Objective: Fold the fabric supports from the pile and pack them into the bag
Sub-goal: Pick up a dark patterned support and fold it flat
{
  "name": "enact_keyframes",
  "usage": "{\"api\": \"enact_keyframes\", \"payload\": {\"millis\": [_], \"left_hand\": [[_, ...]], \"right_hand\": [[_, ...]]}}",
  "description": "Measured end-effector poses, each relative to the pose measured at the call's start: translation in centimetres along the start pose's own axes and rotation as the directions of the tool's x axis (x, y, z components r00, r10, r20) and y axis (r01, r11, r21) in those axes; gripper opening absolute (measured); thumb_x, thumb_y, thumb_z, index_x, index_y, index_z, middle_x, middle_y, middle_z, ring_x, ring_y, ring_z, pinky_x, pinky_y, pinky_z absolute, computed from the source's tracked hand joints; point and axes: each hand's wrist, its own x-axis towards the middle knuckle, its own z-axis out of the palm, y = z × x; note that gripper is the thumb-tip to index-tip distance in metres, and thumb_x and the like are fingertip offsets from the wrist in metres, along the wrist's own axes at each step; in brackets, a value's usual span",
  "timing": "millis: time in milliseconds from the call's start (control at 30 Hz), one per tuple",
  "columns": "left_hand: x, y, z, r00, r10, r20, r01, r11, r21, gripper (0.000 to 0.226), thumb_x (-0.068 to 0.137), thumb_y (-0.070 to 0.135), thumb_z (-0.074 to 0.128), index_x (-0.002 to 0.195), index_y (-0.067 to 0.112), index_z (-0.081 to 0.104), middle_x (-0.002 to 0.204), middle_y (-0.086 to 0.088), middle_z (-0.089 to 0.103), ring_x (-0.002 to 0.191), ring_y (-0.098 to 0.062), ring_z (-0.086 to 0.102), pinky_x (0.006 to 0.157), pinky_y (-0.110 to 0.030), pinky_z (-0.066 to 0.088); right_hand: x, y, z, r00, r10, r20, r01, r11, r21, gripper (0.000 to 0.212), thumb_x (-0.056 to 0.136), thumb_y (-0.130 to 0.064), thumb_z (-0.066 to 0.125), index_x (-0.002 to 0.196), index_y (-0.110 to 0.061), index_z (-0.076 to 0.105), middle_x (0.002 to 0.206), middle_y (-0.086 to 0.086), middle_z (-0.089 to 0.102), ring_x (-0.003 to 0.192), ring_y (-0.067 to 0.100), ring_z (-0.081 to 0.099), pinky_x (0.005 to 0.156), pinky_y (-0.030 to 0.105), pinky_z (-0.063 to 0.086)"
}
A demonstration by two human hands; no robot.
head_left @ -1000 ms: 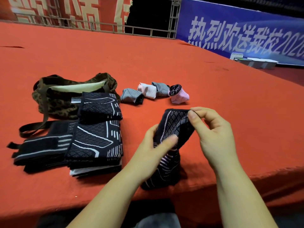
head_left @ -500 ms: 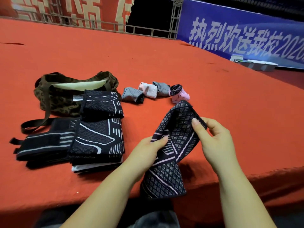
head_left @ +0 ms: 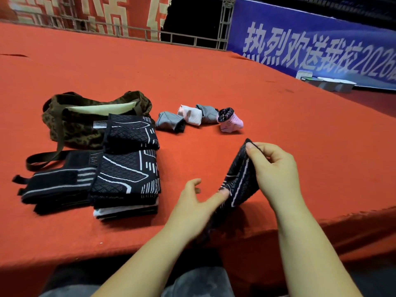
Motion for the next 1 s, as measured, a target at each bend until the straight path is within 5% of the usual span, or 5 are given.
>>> {"api": "enact_keyframes", "payload": {"millis": [133, 300, 533, 733, 1000], "left_hand": [[-1.0, -1.3, 0.6, 0.99, 0.141, -0.004, -0.128, 0.911, 0.391, 0.05, 0.075, 0.038, 0.069, 0.121, 0.035, 0.049, 0.118, 0.013, 0.058, 0.11, -0.012, 0.057, 0.093, -0.028, 0.044], [-1.1, -1.9, -1.4, 0.949, 0.241, -0.203, -0.156, 0.919, 0.362, 0.005, 0.084, 0.027, 0.064, 0.086, 0.028, 0.059, 0.086, 0.01, 0.068, 0.088, -0.014, 0.062, 0.08, -0.027, 0.046], [-0.7, -2.0, -2.7, 0.907, 0.196, -0.373, -0.207, 0.978, 0.011, 0.007, 0.089, 0.021, 0.061, 0.085, 0.018, 0.065, 0.08, 0.002, 0.07, 0.083, -0.015, 0.066, 0.083, -0.035, 0.05], [-0.4, -2.4, -1.1, 0.904, 0.154, -0.398, -0.183, 0.982, -0.035, 0.012, 0.095, 0.021, 0.052, 0.091, 0.015, 0.062, 0.089, 0.001, 0.067, 0.09, -0.018, 0.062, 0.086, -0.035, 0.047], [2.6, -2.0, 0.8, 0.897, 0.089, -0.433, -0.07, 0.996, 0.061, 0.016, 0.099, 0.02, 0.043, 0.105, 0.015, 0.057, 0.102, 0.001, 0.059, 0.101, -0.019, 0.054, 0.08, -0.023, 0.033]], "right_hand": [[-0.4, 0.6, -0.2, 0.996, -0.067, -0.051, 0.06, 0.989, -0.139, 0.017, 0.083, -0.035, 0.063, 0.071, -0.022, 0.065, 0.088, -0.01, 0.066, 0.097, 0.02, 0.059, 0.093, 0.041, 0.044], [-0.3, 2.3, -1.8, 0.984, -0.003, -0.177, -0.033, 0.979, -0.202, 0.026, 0.074, -0.049, 0.056, 0.075, -0.024, 0.064, 0.101, 0.0, 0.067, 0.106, 0.025, 0.056, 0.098, 0.042, 0.041], [-0.8, 5.2, -4.2, 0.938, 0.146, -0.315, -0.199, 0.97, -0.143, 0.014, 0.088, -0.027, 0.061, 0.084, -0.014, 0.066, 0.095, 0.009, 0.069, 0.098, 0.028, 0.061, 0.089, 0.038, 0.044], [-1.4, 6.6, -5.6, 0.895, 0.236, -0.379, -0.285, 0.956, -0.077, 0.015, 0.088, -0.028, 0.061, 0.078, -0.016, 0.063, 0.084, 0.005, 0.064, 0.092, 0.029, 0.061, 0.084, 0.039, 0.045], [0.0, 8.6, -4.7, 0.943, 0.227, -0.245, -0.267, 0.953, -0.142, 0.014, 0.087, -0.03, 0.064, 0.077, -0.021, 0.061, 0.097, 0.007, 0.068, 0.1, 0.025, 0.06, 0.09, 0.037, 0.045]]}}
